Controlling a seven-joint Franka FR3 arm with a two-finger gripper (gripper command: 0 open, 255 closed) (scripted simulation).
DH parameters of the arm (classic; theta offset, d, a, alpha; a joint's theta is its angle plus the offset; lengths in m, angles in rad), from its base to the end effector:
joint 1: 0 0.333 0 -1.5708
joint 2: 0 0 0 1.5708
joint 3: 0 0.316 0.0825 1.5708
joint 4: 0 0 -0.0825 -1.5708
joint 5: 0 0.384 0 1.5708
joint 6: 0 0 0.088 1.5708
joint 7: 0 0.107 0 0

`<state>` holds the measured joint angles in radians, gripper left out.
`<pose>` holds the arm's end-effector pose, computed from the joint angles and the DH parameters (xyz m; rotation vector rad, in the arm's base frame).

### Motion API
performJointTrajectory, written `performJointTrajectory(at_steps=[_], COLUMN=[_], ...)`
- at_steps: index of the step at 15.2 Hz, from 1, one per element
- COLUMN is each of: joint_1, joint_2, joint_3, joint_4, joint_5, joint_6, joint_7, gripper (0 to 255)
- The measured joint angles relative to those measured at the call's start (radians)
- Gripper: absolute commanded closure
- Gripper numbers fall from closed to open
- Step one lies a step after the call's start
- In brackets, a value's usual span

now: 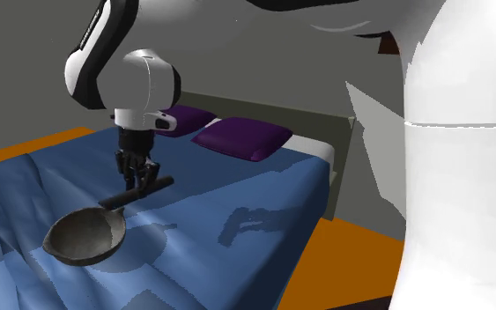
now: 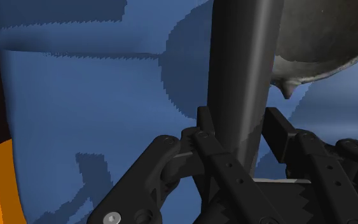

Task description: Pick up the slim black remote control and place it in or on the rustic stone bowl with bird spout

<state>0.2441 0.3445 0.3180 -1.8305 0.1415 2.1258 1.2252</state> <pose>0.5366 0.3300 0.3521 -2.8008 1.1118 0.2988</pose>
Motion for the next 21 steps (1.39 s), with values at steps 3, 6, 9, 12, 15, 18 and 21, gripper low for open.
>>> performJointTrajectory(at_steps=[3,6,9,12,15,18,21], joint_1=[0.051,0.106,0.162,0.194,0.199,0.200,0.202], joint_2=[0.042,0.100,0.160,0.195,0.218,0.234,0.252], joint_3=[0.015,0.023,0.029,0.030,0.027,0.024,0.021], joint_4=[0.055,0.133,0.219,0.252,0.244,0.230,0.219], joint_5=[-0.019,-0.044,-0.069,-0.082,-0.087,-0.090,-0.093], joint_6=[-0.001,-0.011,-0.027,-0.020,0.010,0.040,0.070], joint_7=[0.070,0.141,0.206,0.239,0.240,0.236,0.232], gripper=[255,255,255,255,255,255,255])
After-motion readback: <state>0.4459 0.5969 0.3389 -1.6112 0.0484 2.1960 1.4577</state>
